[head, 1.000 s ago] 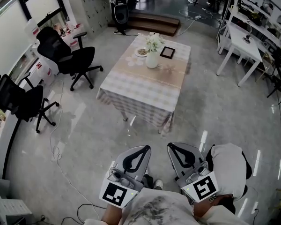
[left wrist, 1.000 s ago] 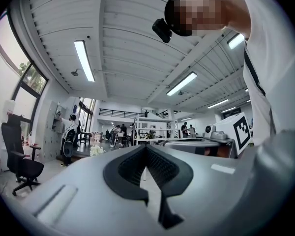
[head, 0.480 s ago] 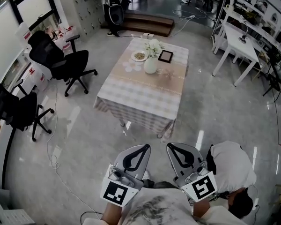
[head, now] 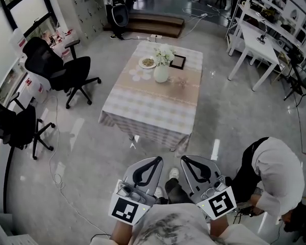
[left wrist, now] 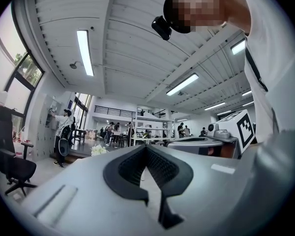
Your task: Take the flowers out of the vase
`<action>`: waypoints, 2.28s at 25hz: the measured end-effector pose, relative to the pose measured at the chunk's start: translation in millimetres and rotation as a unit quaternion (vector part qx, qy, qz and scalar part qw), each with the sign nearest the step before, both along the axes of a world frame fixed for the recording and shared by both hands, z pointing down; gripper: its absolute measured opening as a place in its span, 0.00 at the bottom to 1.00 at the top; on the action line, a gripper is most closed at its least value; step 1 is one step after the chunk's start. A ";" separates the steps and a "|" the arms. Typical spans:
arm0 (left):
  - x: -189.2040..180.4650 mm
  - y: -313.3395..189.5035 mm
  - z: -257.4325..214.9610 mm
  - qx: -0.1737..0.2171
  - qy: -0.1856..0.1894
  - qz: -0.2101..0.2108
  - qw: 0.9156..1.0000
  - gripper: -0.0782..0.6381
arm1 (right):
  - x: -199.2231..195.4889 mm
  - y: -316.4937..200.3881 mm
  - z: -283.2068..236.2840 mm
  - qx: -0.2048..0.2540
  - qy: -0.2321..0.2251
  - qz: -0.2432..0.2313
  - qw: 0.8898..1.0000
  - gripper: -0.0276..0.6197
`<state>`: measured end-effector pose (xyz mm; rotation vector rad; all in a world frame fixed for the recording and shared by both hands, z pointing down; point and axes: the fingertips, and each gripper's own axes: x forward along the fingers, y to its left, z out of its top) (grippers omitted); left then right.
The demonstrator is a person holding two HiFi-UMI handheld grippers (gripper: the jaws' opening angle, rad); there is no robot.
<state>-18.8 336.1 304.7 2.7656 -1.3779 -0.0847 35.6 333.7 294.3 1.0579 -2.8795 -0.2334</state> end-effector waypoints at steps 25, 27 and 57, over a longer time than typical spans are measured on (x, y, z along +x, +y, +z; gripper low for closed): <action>40.3 -145.3 7.7 -0.007 -0.007 -0.059 0.998 0.12 | 41.3 -152.9 8.4 -0.011 -0.014 -0.055 0.998 0.07; 43.8 -153.8 5.1 -0.003 -0.006 -0.065 0.998 0.12 | 44.8 -162.1 6.0 -0.008 -0.017 -0.061 0.998 0.07; 17.5 -279.5 22.0 -0.013 -0.011 -0.069 0.997 0.12 | 14.2 -285.5 13.1 -0.008 -0.012 -0.071 0.997 0.07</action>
